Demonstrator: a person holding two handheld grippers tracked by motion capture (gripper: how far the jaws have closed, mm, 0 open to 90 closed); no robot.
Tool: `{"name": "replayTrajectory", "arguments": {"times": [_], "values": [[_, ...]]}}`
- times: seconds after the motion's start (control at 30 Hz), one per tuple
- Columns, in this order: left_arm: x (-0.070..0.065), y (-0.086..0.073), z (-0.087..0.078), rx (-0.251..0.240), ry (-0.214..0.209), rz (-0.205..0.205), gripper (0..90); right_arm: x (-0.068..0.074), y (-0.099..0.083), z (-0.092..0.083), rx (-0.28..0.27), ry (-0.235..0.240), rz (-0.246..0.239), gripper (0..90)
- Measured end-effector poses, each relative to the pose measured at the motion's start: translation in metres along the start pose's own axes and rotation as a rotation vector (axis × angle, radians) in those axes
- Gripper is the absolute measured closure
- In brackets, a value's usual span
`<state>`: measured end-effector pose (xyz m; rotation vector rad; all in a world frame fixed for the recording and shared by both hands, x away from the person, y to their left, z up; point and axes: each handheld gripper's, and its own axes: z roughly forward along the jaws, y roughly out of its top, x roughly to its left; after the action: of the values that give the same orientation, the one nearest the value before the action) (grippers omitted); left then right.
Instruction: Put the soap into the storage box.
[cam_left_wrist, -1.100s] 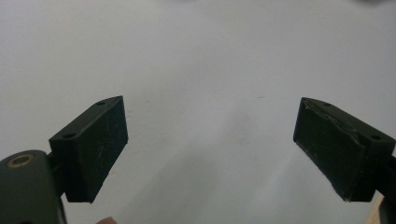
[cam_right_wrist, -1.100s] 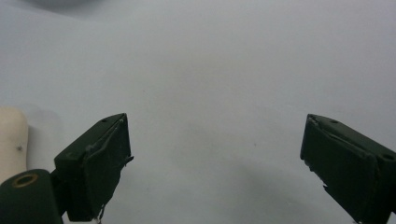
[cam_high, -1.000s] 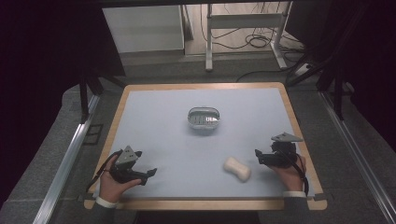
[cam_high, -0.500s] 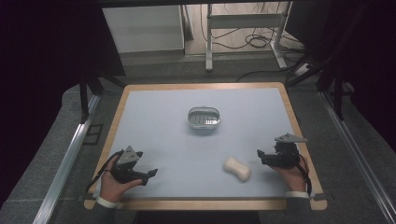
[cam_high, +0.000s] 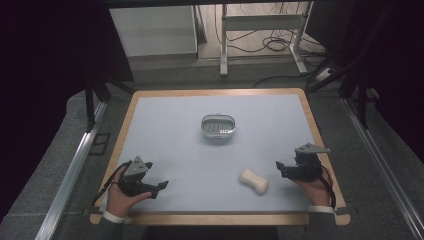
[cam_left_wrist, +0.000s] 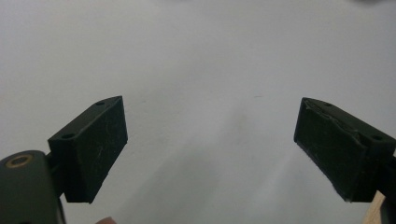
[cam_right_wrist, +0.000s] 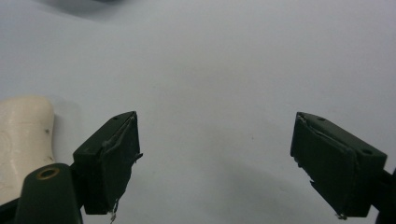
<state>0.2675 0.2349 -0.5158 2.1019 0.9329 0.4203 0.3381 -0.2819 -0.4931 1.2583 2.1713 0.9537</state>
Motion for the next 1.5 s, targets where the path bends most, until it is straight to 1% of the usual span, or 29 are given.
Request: {"name": "replayTrajectory", "arguments": {"times": [0.03, 0.07, 0.2, 0.4, 0.47, 0.53, 0.63, 0.73, 0.83, 0.9, 0.93, 1.0, 1.07, 1.1, 1.17, 1.3, 1.33, 1.37, 1.5], "values": [[0.000, 0.000, 0.000, 0.000, 0.000, 0.000, 10.2, 0.000, 0.000, 0.000, 0.000, 0.000, 0.000, 15.5], [0.000, 0.000, 0.001, 0.005, -0.001, 0.009, 10.2, 0.000, 0.002, -0.003, -0.006, 0.007, -0.005, 15.7], [0.000, 0.000, 0.001, 0.007, -0.004, 0.006, 10.1, -0.002, 0.003, -0.010, -0.016, 0.012, -0.009, 16.2], [0.000, 0.000, 0.002, 0.008, -0.005, 0.007, 10.1, -0.002, 0.005, -0.014, -0.020, 0.017, -0.008, 16.2], [0.000, 0.000, 0.002, 0.010, -0.001, 0.007, 10.1, 0.002, 0.008, -0.016, -0.015, 0.025, -0.022, 17.3], [-0.001, 0.000, 0.003, 0.011, -0.005, 0.006, 10.0, 0.006, 0.010, -0.018, -0.008, 0.025, -0.047, 17.4], [-0.001, 0.000, 0.004, 0.014, -0.011, 0.005, 9.8, 0.012, 0.013, -0.018, 0.005, 0.045, -0.073, 18.0], [-0.001, 0.000, 0.004, 0.012, -0.011, 0.004, 9.8, 0.017, 0.016, -0.018, 0.009, 0.059, -0.086, 18.0], [0.000, 0.000, 0.003, 0.007, -0.011, 0.002, 9.8, 0.019, 0.018, -0.018, 0.012, 0.065, -0.085, 18.0], [0.000, 0.000, 0.001, 0.005, -0.010, -0.001, 9.8, 0.022, 0.025, -0.019, 0.011, 0.068, -0.106, 18.0], [0.000, 0.000, 0.001, 0.005, -0.010, -0.001, 9.8, 0.022, 0.025, -0.019, 0.011, 0.068, -0.106, 18.0], [0.000, 0.000, 0.000, 0.002, -0.009, -0.003, 9.9, 0.026, 0.030, -0.018, 0.001, 0.089, -0.111, 18.1], [0.000, 0.000, 0.000, 0.001, -0.011, -0.005, 9.9, 0.029, 0.033, -0.017, 0.012, 0.104, -0.121, 18.2], [0.000, 0.000, 0.000, -0.001, -0.012, -0.006, 9.9, 0.031, 0.035, -0.016, 0.021, 0.119, -0.126, 18.2], [0.000, 0.000, 0.000, -0.002, -0.014, -0.006, 9.9, 0.036, 0.038, -0.014, 0.052, 0.138, -0.135, 18.4], [-0.001, 0.000, 0.001, 0.002, -0.020, -0.005, 9.9, 0.045, 0.044, -0.013, 0.114, 0.157, -0.160, 18.9], [-0.001, 0.000, 0.001, 0.002, -0.020, -0.005, 9.9, 0.045, 0.044, -0.013, 0.114, 0.157, -0.160, 18.9], [-0.001, 0.000, 0.001, 0.001, -0.021, -0.005, 9.9, 0.048, 0.046, -0.014, 0.141, 0.164, -0.171, 20.0], [-0.001, 0.000, 0.000, 0.001, -0.019, -0.006, 9.9, 0.053, 0.049, -0.014, 0.169, 0.186, -0.190, 21.1]]}}
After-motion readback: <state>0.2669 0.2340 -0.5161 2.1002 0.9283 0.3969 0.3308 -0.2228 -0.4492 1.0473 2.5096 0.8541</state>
